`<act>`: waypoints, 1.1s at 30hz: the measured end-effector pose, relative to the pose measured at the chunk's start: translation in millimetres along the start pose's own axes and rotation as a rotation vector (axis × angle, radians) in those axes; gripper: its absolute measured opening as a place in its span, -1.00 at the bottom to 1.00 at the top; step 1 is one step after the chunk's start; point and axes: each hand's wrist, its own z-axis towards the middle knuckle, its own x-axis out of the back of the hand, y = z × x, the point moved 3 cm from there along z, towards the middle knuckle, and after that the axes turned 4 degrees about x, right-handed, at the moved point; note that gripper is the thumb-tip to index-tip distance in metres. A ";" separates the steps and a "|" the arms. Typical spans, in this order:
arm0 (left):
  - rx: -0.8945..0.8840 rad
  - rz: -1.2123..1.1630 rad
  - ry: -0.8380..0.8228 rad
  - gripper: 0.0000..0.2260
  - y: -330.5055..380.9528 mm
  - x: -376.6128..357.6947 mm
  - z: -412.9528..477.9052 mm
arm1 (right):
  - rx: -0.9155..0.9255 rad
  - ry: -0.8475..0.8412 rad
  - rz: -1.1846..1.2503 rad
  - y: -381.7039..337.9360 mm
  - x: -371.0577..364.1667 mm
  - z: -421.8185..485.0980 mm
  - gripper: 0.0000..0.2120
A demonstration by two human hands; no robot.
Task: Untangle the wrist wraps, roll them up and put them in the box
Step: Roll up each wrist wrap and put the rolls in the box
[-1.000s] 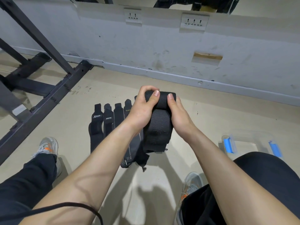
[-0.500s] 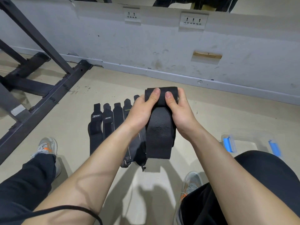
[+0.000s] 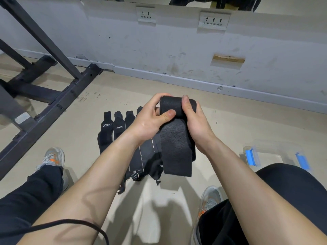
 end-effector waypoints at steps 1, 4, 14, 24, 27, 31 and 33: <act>0.007 0.003 0.000 -0.62 -0.4 -0.2 -0.1 | 0.015 0.009 0.017 0.1 -0.1 -0.1 -0.35; 0.054 -0.055 0.017 -0.53 -4.8 -0.9 -0.2 | 0.061 0.005 0.099 1.4 1.0 0.5 -0.65; 0.122 -0.176 0.125 -0.64 -8.2 -5.4 1.8 | 0.074 -0.063 0.165 -0.9 -4.2 -3.1 -0.67; 0.011 -0.055 0.070 -0.68 -12.4 0.8 -0.3 | -0.028 -0.062 0.036 -0.1 -3.1 1.6 -0.37; 0.007 -0.074 0.103 -0.64 -14.8 0.6 -2.0 | 0.005 -0.060 0.062 -2.0 -3.3 0.3 -0.46; 0.099 -0.193 0.136 -0.57 -18.9 0.1 -5.7 | 0.032 -0.071 0.114 -2.8 -0.3 0.6 -0.69; 0.133 -0.255 0.081 -0.63 -19.1 -2.0 -7.1 | 0.042 -0.091 0.130 -3.8 -0.7 -0.6 -0.73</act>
